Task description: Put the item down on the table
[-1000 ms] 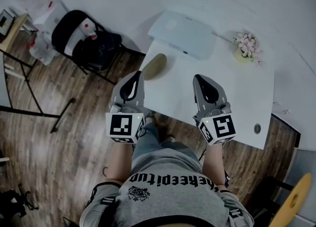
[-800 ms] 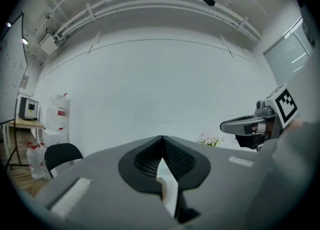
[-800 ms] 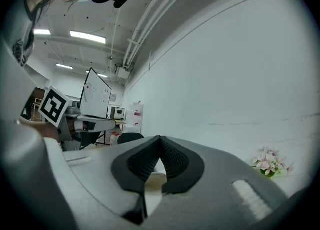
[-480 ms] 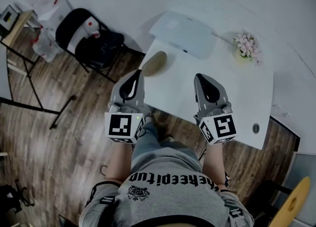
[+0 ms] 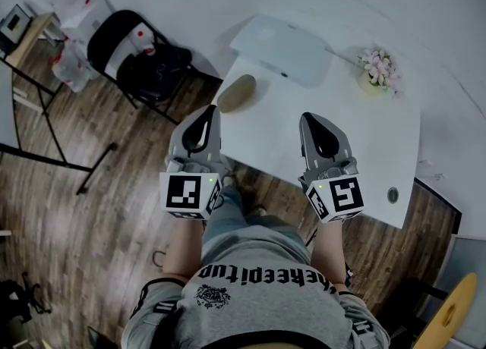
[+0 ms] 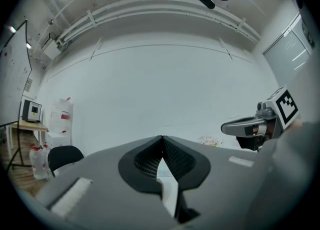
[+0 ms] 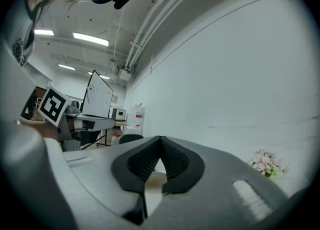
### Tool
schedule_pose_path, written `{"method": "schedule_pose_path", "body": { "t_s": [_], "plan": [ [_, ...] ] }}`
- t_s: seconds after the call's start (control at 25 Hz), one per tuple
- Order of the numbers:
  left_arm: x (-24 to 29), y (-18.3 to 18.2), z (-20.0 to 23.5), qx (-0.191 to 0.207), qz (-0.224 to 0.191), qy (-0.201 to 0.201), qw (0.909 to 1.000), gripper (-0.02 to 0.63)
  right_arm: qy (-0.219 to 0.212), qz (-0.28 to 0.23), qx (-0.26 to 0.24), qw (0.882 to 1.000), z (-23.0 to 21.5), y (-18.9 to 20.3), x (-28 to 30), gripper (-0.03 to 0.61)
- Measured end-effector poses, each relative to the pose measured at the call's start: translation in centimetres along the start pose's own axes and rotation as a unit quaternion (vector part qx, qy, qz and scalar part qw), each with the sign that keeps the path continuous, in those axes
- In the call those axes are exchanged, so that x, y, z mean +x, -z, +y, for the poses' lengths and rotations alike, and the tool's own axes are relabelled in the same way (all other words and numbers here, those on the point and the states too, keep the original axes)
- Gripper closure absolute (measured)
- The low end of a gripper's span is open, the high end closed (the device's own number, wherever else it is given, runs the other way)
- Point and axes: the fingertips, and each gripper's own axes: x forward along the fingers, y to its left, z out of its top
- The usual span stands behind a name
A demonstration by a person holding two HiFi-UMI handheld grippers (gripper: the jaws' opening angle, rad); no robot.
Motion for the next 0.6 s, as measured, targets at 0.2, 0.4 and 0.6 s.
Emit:
{"method": "schedule_pose_path", "body": {
  "t_s": [0.2,0.4,0.6],
  "plan": [
    [-0.4,-0.2,-0.2,-0.001,-0.005,-0.005,1.0,0.595,-0.001,-0.003,0.002,1.0,0.0,0.1,-0.5,0.581],
    [-0.8,-0.1,-0.4,-0.001,-0.009,-0.01,0.9999,0.595,-0.002,-0.004,0.001,1.0,0.0,0.0,-1.0,0.581],
    [-1.1,0.0,-0.5,-0.002,-0.007,-0.012,0.9999,0.595,-0.005,-0.004,0.002,1.0,0.2,0.2,-1.3,0.581]
  ]
}}
